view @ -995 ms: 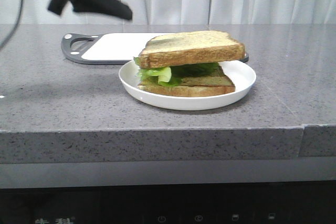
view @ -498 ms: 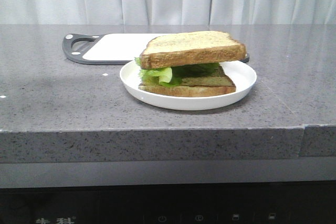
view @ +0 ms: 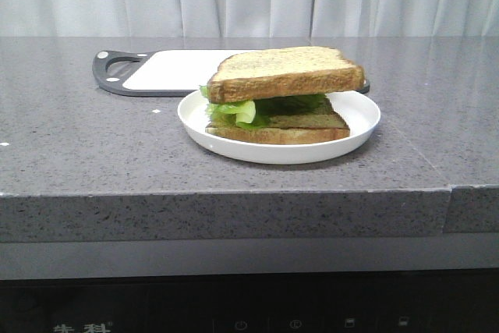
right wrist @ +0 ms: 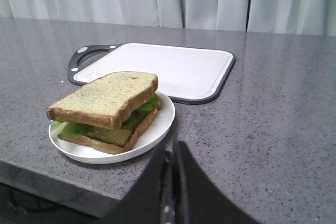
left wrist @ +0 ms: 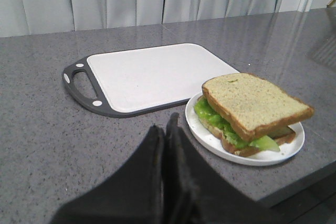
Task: Left arm grabs bread, right arm adds lettuce
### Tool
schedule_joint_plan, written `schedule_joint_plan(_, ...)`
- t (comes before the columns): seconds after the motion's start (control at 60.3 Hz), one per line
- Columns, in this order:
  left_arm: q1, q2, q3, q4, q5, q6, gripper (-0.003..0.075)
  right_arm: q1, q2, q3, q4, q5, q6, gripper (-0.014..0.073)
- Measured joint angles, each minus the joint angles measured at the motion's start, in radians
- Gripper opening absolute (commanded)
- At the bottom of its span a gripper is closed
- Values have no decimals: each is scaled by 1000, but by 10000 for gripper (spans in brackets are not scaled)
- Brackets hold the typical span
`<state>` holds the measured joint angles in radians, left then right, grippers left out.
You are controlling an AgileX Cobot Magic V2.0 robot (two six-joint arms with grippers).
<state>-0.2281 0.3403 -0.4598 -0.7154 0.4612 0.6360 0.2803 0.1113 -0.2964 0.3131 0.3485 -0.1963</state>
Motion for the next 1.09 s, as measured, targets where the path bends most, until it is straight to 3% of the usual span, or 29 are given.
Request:
schedule_joint_plan(0.282, 0, -217, 94, 2, -6, 2, -20, 0, -9, 8, 0, 0, 0, -61)
schedule_joint_plan(0.846, 1, -221, 96, 28, -15, -9, -20, 0, -9, 8, 0, 0, 0, -61)
schedule_joint_plan(0.912, 6, -225, 96, 123, -18, -98, -20, 0, -9, 8, 0, 0, 0, -61)
schedule_joint_plan(1.028, 28, -247, 96, 439, -41, -466, -20, 0, -9, 8, 0, 0, 0, -61)
schedule_joint_plan(1.095, 50, -262, 97, 526, -50, -558, -20, 0, -9, 8, 0, 0, 0, -61)
